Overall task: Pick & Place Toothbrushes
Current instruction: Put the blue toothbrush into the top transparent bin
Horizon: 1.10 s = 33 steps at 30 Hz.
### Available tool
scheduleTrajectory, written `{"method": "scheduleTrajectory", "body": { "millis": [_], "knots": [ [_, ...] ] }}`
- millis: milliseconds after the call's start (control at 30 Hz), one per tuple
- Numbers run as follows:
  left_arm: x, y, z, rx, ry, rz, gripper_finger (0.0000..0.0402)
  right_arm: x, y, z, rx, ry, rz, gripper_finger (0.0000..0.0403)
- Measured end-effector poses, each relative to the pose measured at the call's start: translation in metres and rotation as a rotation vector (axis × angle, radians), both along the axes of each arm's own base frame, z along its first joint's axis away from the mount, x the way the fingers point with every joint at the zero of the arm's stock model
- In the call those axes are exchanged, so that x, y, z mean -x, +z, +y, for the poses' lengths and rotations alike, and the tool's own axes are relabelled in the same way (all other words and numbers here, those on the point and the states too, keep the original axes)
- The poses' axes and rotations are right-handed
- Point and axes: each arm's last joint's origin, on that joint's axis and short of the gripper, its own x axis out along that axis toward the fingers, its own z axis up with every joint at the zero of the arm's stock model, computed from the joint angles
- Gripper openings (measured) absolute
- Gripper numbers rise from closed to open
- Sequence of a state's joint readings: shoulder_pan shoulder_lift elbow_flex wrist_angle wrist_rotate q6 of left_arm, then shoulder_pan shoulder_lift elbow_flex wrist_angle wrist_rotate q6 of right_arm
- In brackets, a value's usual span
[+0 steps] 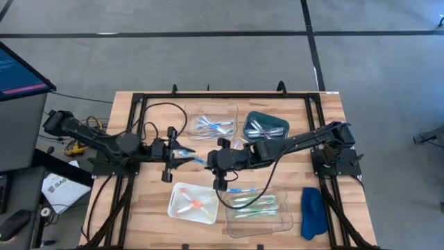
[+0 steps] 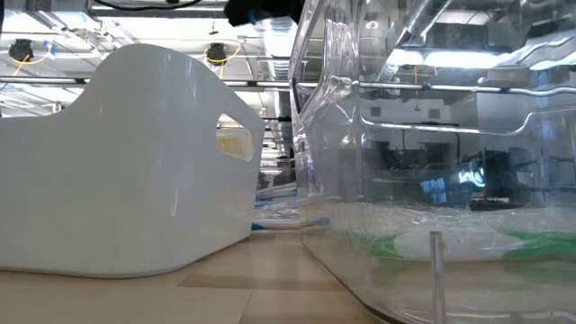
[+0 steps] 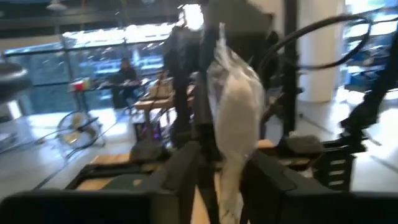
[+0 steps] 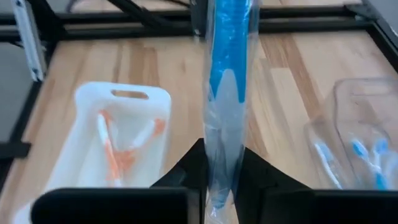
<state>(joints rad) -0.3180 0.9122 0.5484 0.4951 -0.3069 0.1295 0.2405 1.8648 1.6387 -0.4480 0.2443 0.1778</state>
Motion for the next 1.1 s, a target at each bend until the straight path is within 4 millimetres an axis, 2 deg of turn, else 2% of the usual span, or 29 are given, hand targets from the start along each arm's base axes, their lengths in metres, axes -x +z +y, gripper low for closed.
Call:
{"method": "scheduleTrajectory", "body": {
  "millis": [200,333,467,667,767,867,967,1100],
  "knots": [
    [0.011,0.001,0.006,0.057,0.087,0.044,0.0169,0.005,0.014,-0.012,0.086,-0.067,0.072,0.0039],
    [0.025,0.001,0.013,0.116,0.175,0.097,0.0194,0.006,0.027,-0.031,0.130,-0.109,0.110,0.0039],
    [0.039,-0.001,0.019,0.160,0.198,0.142,0.0199,0.007,0.032,-0.064,0.177,-0.145,0.175,0.0039],
    [0.049,-0.002,0.021,0.186,0.181,0.176,0.0187,0.010,0.029,-0.130,0.179,-0.205,0.252,0.0039],
    [0.049,-0.002,0.020,0.185,0.152,0.182,0.0180,0.008,0.021,-0.157,0.177,-0.200,0.276,0.0039],
    [0.048,-0.003,0.020,0.182,0.148,0.189,0.0174,0.001,0.005,-0.177,0.174,-0.185,0.319,0.0039],
    [0.048,-0.004,0.020,0.181,0.149,0.193,0.0169,-0.005,-0.020,-0.194,0.166,-0.166,0.400,0.0039],
    [0.047,-0.004,0.020,0.180,0.149,0.194,0.0164,-0.014,-0.052,-0.207,0.158,-0.172,0.481,0.0039]
  ]
}}
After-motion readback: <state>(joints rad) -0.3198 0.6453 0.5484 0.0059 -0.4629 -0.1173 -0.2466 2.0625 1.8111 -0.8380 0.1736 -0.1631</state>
